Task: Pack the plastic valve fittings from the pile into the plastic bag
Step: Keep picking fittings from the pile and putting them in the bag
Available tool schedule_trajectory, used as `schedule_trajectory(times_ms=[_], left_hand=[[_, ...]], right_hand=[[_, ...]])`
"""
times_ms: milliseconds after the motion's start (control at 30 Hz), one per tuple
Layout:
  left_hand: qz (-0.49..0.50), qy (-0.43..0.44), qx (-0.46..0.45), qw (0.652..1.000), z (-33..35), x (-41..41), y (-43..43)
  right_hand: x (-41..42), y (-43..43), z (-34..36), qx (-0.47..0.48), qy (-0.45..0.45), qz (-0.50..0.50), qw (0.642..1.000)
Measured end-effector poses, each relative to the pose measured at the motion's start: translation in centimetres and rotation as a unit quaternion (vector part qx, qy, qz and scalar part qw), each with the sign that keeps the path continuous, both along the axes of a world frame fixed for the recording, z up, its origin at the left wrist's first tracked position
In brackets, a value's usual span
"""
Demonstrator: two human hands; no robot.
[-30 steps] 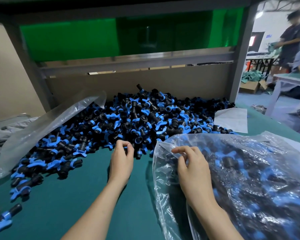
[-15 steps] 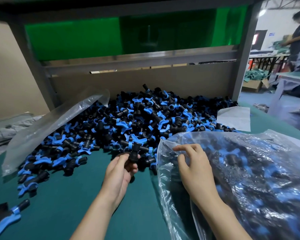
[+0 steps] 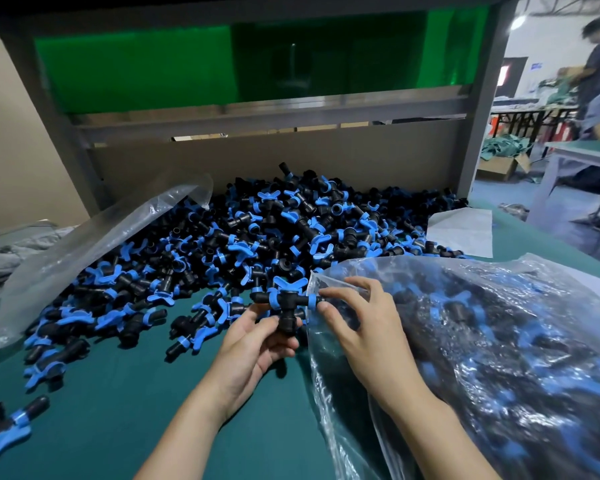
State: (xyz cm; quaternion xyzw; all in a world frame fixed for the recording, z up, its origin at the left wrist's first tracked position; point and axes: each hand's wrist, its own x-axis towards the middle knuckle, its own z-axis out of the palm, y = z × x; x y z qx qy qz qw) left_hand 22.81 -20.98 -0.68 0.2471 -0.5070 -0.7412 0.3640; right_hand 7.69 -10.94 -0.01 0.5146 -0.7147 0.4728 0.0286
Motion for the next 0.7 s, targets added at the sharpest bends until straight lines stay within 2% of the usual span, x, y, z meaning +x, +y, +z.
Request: schedule_trajectory(times_ms=[333, 700], left_hand=[[-0.013, -0.014, -0.016, 1.000, -0.3, 0.1, -0.1], [0.068, 0.010, -0.018, 0.997, -0.9, -0.1, -0.9]], right_hand=[[-0.2, -0.1, -0.1, 0.020, 0.011, -0.009, 1.000], [0.0, 0.1, 0.4, 0.039, -0.008, -0.017, 0.999]])
